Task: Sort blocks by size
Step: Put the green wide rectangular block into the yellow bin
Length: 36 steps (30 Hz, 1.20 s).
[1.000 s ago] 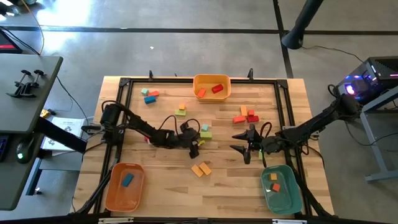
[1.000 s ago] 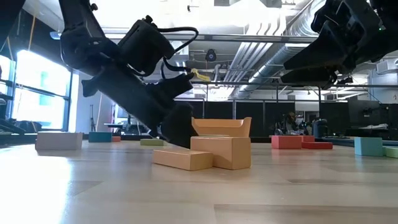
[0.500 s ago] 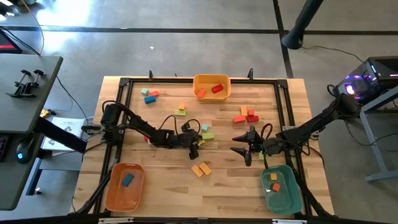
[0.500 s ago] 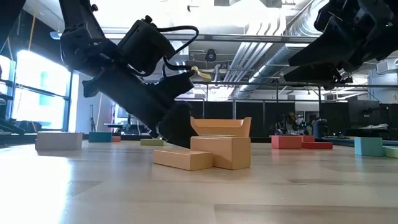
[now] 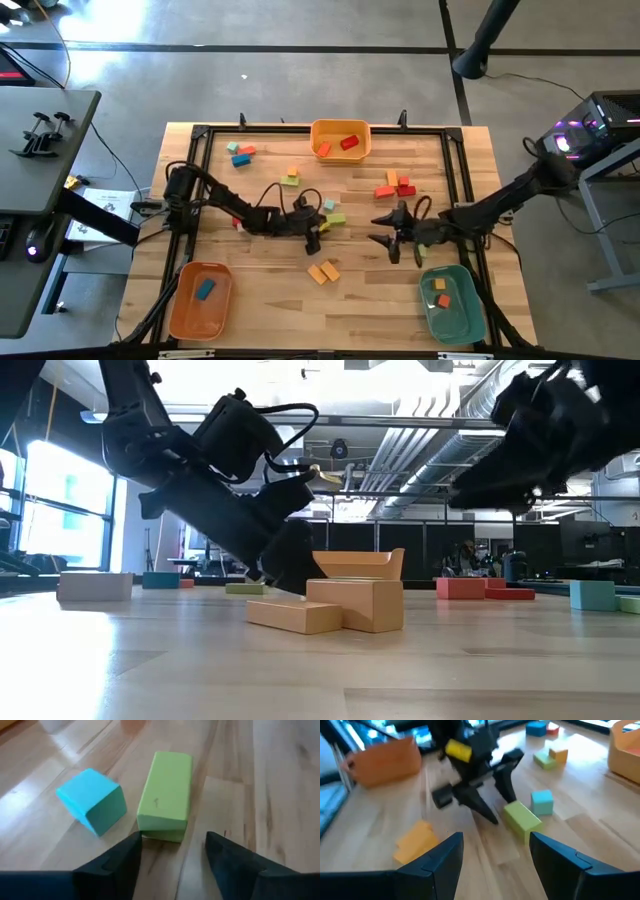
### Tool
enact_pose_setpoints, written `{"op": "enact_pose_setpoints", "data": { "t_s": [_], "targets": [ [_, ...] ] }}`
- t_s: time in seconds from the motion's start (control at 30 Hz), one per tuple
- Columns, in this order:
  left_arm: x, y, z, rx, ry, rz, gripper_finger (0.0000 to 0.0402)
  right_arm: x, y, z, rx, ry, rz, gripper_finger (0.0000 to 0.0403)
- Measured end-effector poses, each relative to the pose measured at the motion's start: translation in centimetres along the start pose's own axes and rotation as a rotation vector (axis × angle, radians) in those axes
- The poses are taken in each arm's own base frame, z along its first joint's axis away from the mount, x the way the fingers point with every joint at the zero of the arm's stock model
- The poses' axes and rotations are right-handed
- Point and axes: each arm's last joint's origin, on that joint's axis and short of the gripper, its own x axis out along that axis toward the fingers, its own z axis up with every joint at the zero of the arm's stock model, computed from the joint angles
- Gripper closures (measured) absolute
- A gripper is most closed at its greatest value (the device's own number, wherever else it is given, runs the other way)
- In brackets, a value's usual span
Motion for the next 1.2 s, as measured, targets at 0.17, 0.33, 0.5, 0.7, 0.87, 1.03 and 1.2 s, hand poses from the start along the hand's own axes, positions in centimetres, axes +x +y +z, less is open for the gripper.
{"op": "enact_pose_setpoints", "data": {
  "t_s": [0.17,0.33,0.5,0.7,0.87,1.03,1.2],
  "targets": [
    [0.2,0.6,0.2,-0.029,-0.005,0.004,0.0152,1.8,-0.8,-0.6,0.011,0.047,0.031,0.0178],
    [0.8,0.6,-0.1,0.031,-0.038,0.003,0.0147,3.3,-2.1,-1.6,0.02,0.075,-0.07,0.0178],
    [1.7,0.4,-0.2,0.12,-0.079,0.008,0.0147,5.1,-4.1,-2.4,0.12,0.113,-0.114,0.0178],
    [2.7,0.0,0.4,0.151,-0.094,0.013,0.0147,7.5,-5.1,-2.3,0.178,0.157,-0.11,0.0178],
    [3.2,-0.3,0.6,0.204,-0.081,0.01,0.015,8.6,-4.7,-2.2,0.144,0.267,-0.029,0.0178],
    [3.1,-0.7,0.4,0.206,-0.074,-0.022,0.0198,7.4,-3.7,-2.0,0.155,0.372,-0.014,0.0178],
    [2.9,-1.3,0.8,0.128,-0.08,-0.045,0.0301,4.7,-2.3,-1.0,0.134,0.423,-0.01,0.0178]
  ]
}}
